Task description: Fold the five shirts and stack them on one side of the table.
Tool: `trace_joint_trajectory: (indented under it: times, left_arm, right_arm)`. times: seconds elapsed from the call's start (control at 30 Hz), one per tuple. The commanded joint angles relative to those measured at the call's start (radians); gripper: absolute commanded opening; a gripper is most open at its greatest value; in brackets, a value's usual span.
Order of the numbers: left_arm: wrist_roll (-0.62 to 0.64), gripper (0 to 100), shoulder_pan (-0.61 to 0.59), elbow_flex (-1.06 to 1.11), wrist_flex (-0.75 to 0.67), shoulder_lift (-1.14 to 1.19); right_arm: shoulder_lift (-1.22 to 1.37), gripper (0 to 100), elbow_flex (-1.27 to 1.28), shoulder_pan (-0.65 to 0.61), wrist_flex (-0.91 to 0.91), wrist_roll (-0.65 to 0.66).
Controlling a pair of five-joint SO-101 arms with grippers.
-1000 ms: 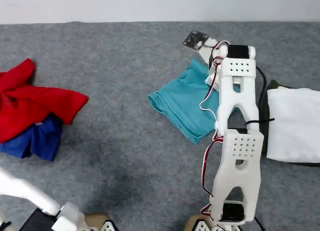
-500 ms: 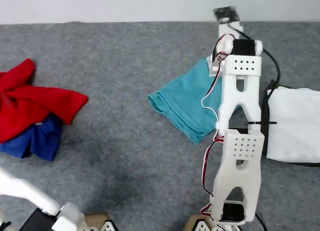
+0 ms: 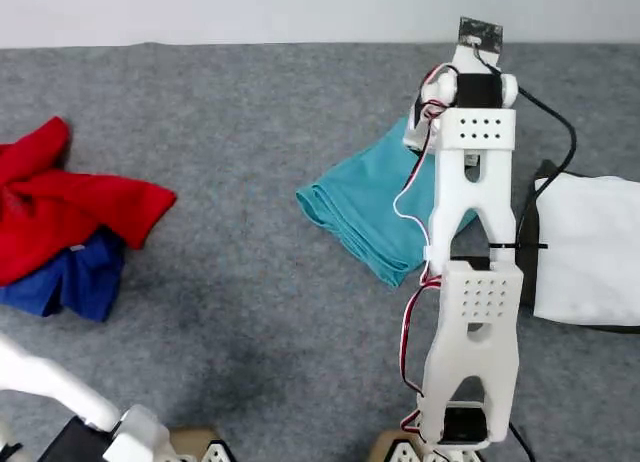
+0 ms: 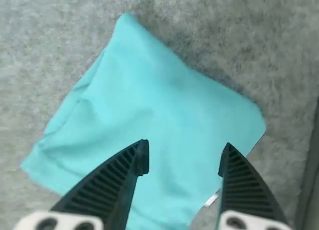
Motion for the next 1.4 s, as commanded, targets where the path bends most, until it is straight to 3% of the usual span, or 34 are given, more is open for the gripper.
trace_joint_trajectory:
  times: [0.0,0.2,0.37,0.8,0.9,1.27,1.37]
  left_arm:
    - [-0.008,4,0.006,-0.008,0.023,-0.034]
    - [-0.008,4,0.008,-0.008,0.023,-0.034]
    - [-0.008,4,0.008,-0.008,0.023,-0.034]
    - [-0.008,4,0.008,-0.010,0.023,-0.034]
    - [-0.008,4,0.008,-0.010,0.023,-0.034]
    - [-0.008,4,0.008,-0.010,0.023,-0.034]
    - [-0.008,4,0.008,-0.010,0.023,-0.034]
  right_arm:
    - [-0.165,25.6,0.107,-0.033,0.042,-0.052]
    - [-0.248,42.0,0.339,-0.062,0.033,-0.288]
    - [-0.151,44.2,0.347,-0.076,-0.001,-0.407]
    - [0.150,44.1,0.347,-0.076,-0.246,-0.431]
    - [0.209,38.8,0.347,-0.076,-0.297,-0.425]
    - [0.248,1.4,0.285,-0.067,-0.239,-0.308]
    - [0.246,1.0,0.259,-0.051,-0.174,-0.232]
